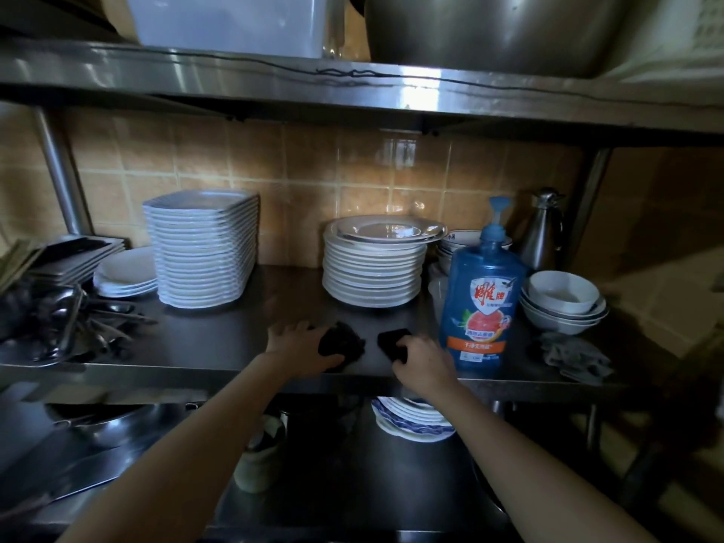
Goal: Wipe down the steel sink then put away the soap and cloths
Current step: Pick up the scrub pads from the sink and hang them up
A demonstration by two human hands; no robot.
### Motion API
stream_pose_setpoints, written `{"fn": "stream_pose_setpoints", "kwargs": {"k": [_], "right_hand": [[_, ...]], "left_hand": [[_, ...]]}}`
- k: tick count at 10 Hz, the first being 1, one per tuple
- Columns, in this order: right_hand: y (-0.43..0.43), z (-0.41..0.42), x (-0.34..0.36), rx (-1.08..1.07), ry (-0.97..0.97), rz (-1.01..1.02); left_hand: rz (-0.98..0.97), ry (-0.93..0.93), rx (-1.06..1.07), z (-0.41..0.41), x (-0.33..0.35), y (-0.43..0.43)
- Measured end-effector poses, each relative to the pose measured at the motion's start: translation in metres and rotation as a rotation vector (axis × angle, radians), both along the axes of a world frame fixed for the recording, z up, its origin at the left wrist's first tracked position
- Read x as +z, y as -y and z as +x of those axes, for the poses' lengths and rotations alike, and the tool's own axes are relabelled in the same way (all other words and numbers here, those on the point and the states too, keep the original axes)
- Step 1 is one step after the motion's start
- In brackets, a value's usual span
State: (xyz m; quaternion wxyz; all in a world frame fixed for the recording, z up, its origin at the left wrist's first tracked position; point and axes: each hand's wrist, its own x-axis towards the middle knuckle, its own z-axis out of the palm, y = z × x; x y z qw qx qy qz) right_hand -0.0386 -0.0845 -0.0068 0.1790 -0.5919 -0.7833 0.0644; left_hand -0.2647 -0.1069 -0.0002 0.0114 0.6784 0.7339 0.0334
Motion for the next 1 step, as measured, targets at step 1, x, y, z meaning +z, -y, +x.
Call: {"fn": "stream_pose_setpoints", "kwargs": {"k": [1], "right_hand": [[0.0175, 0.0039, -0.002, -0.005, -0.005, 0.004]], "left_hand": [[0.001, -0.005, 0.017, 0.0017, 0.0017, 0.0191]]}}
